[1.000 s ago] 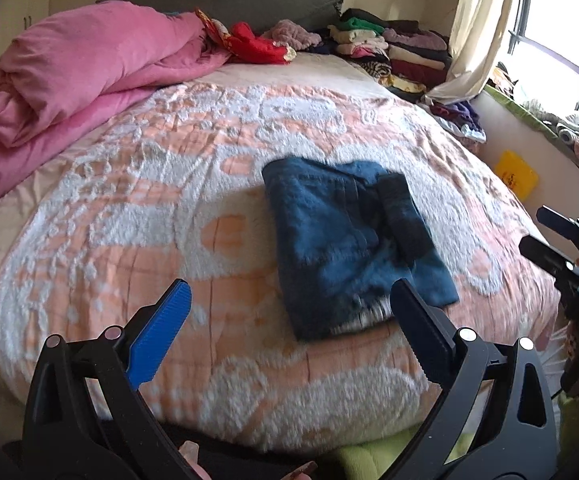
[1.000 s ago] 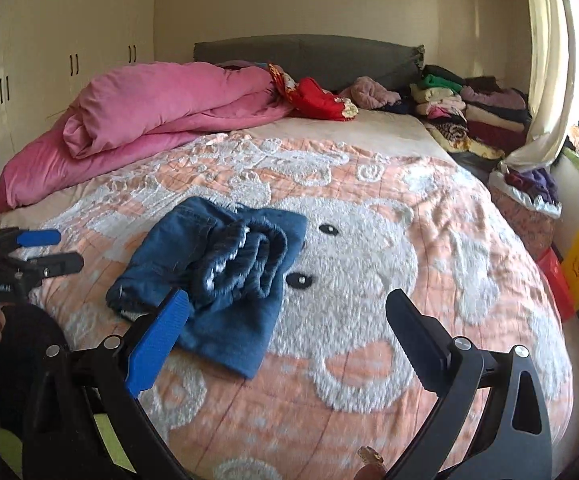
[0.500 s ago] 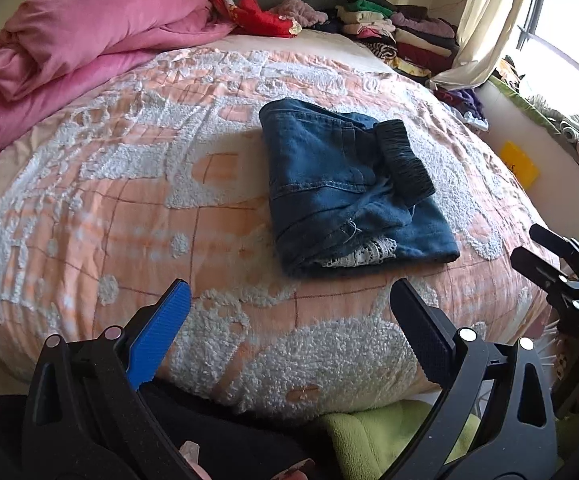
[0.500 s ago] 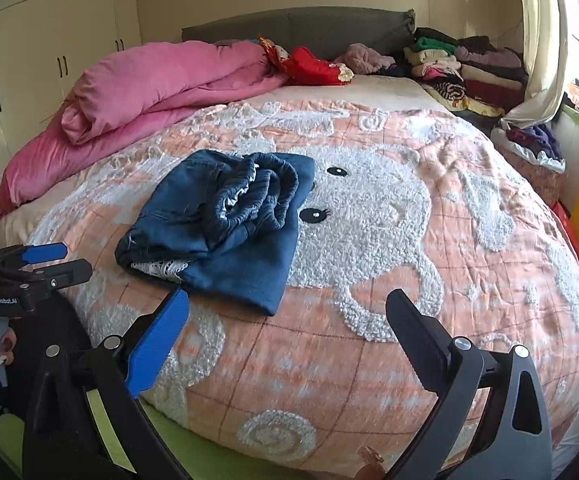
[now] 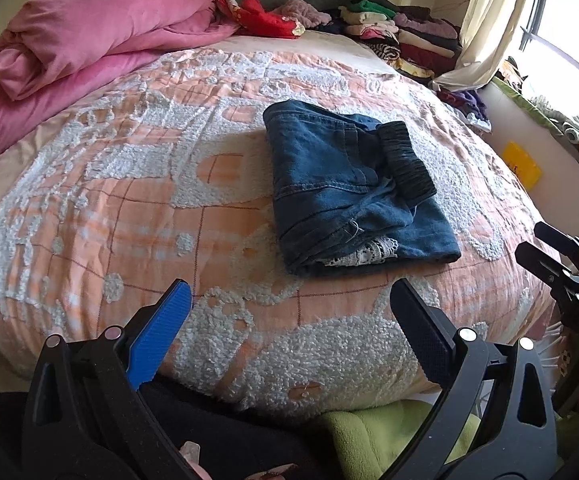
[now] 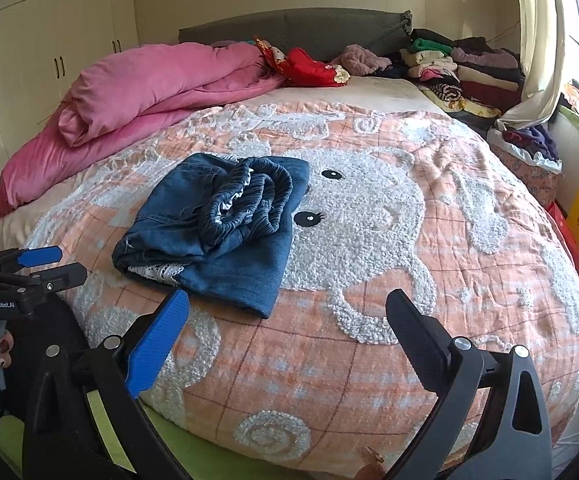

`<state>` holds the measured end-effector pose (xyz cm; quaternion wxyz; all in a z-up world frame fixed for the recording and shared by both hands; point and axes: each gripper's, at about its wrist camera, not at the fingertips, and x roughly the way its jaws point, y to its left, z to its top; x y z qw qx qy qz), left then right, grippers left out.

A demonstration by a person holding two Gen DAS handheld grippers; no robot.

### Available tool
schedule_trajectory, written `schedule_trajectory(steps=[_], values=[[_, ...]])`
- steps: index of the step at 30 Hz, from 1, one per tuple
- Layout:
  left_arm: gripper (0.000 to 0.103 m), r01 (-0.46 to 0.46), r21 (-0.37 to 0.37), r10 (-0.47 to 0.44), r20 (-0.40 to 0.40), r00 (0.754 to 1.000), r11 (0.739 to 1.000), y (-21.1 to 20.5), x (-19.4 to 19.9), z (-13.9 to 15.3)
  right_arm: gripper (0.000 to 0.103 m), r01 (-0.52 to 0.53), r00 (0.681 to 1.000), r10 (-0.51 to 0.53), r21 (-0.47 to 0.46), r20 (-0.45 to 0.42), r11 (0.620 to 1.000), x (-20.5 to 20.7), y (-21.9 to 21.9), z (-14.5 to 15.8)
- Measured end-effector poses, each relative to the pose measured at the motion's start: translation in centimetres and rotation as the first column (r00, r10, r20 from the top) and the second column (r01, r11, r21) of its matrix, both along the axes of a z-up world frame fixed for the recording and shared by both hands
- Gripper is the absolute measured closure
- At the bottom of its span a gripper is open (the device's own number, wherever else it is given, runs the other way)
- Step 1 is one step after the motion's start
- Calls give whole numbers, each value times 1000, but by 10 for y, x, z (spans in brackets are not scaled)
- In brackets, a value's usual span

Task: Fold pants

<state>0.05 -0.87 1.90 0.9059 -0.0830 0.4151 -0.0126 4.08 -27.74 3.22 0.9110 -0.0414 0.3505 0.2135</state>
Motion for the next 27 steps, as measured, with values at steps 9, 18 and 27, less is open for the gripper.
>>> schedule_trajectory(steps=[9,18,27], values=[[10,-3,5,3,4,1000,1000,2,-1,3,5,1,1000,-1,-5,0,1000,-1,-1,0],[10,-10,10,10,8,1000,1000,3,-2,6,5,-10,1000,10,-10,-1,1000,-2,2,0],[10,-12,12,12,7,1000,1000,3,-2,6,5,-15,1000,15,-12,-3,1000,-3,3,0]])
